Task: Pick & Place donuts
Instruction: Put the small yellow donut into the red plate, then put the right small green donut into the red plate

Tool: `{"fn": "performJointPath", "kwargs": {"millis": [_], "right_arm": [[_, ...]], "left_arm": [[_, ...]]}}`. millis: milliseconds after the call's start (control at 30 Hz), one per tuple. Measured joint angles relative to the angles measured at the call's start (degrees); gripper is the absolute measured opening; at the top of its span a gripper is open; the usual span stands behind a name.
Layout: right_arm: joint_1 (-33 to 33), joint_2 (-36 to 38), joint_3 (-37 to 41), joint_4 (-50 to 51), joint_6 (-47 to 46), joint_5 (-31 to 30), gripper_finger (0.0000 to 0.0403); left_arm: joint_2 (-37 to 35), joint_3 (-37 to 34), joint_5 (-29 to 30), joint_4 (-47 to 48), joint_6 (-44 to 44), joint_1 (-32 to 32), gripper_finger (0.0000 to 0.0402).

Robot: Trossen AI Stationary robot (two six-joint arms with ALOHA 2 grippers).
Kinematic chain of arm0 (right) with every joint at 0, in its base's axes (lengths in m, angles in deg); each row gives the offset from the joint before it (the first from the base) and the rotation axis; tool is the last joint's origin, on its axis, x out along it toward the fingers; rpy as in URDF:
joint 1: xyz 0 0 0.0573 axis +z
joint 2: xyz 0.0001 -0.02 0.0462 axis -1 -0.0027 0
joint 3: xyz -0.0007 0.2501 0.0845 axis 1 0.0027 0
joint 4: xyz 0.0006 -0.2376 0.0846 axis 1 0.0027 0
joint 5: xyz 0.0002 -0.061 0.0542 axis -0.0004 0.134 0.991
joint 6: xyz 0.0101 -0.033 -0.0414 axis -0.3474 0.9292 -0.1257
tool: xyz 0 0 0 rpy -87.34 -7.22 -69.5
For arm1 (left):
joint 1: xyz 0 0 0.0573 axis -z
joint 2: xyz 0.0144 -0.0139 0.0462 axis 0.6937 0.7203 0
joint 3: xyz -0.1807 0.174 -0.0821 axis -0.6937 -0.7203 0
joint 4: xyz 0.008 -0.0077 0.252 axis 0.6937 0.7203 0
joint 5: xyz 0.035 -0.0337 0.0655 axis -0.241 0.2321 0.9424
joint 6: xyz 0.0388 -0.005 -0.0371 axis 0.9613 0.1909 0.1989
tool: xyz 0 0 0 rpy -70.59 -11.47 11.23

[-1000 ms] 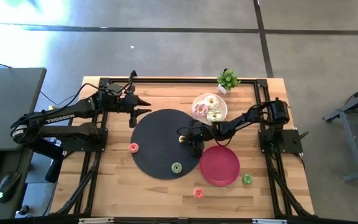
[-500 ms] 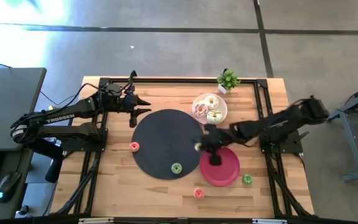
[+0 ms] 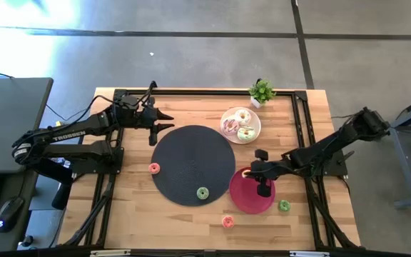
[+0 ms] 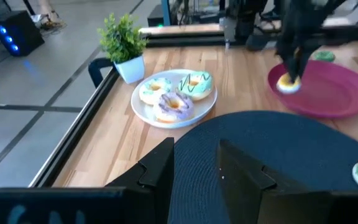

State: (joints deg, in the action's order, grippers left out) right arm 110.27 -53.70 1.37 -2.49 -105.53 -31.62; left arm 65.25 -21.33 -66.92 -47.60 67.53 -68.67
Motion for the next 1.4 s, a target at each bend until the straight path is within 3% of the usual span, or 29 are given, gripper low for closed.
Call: {"fn": "performJointPath", "kwargs": {"millis": [733,933,1100,1267,1400], "right_arm": [[-0.2,0.0,1.9,-2.0,-2.3,0.9,0.0081],[-0.2,0.0,-1.1,-0.8,-1.5,3.6,0.0103],[-0.2,0.0,-8.8,11.9,-5.1,8.3,0.0113],[1.0,0.0,-18.5,34.9,-16.4,16.0,0.0120],[4.4,0.0,-23.5,46.1,-27.0,21.3,0.0120]], "left_arm": [[0.0,0.0,-1.0,-0.6,0.2,0.0,0.0113],[0.0,0.0,-1.0,-0.5,0.2,0.0,0.0113],[0.0,0.0,-0.9,-0.5,0.1,0.0,0.0113],[0.0,0.0,-0.9,-0.5,-0.5,0.0,0.0113],[0.0,0.0,-0.9,-0.5,-1.4,0.0,0.0113]]}}
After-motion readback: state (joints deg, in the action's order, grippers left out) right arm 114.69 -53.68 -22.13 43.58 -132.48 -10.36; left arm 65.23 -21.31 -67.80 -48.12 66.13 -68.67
